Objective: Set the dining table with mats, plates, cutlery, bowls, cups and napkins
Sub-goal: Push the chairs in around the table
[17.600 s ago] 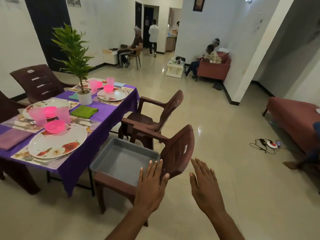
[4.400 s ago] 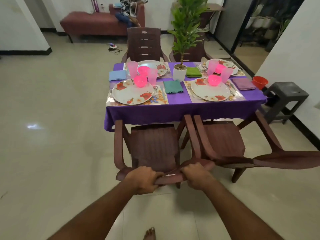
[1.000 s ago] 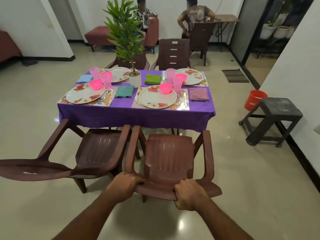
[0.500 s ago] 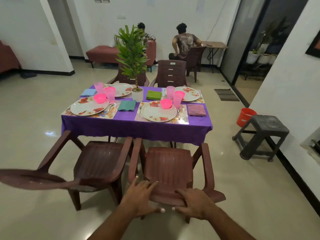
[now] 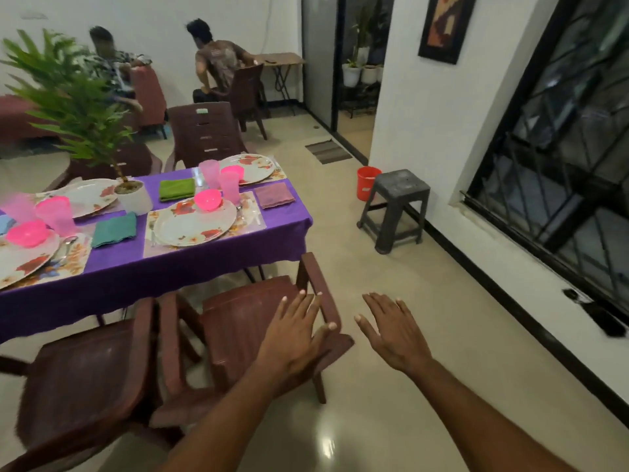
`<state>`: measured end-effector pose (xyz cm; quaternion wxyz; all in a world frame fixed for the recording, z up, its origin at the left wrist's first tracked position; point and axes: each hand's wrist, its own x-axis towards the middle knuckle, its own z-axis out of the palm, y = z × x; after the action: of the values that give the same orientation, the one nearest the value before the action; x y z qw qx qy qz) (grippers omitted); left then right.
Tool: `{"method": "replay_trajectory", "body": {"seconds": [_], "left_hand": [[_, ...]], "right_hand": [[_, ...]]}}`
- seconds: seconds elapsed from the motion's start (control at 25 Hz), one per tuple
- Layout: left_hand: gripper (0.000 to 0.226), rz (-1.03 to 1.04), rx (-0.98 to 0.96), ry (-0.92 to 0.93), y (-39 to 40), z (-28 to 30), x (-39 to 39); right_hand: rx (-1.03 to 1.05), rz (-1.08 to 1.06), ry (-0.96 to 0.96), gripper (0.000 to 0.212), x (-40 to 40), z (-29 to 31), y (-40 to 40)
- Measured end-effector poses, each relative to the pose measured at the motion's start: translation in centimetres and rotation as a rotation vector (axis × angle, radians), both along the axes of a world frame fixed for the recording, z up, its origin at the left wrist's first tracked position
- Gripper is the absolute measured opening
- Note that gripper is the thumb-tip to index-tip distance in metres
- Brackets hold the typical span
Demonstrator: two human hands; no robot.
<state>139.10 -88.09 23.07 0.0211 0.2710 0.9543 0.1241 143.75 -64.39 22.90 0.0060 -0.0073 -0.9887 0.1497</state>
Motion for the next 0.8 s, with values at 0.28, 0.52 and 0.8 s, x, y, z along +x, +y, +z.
{"method": "replay_trajectory", "body": {"seconds": [0.28,0.52,0.8], "left_hand": [[0.080,-0.004,-0.017,-0.043,17.1,-1.0,-7.1],[0.090,0.067,-0.057,-0.020,24.5,-0.7,-14.9],[0.079,0.248,0.027,0.114,27.1,-1.7,-27.8]], "right_hand": [[-0.054,-0.077,-0.043,0.070,-6.1,-1.1,16.6],[-0.039,-0.018,0.013,0.067,-16.4,1.3,25.2],[-0.054,0.091,0.040,0.069,-29.8,2.6,26.0]]}}
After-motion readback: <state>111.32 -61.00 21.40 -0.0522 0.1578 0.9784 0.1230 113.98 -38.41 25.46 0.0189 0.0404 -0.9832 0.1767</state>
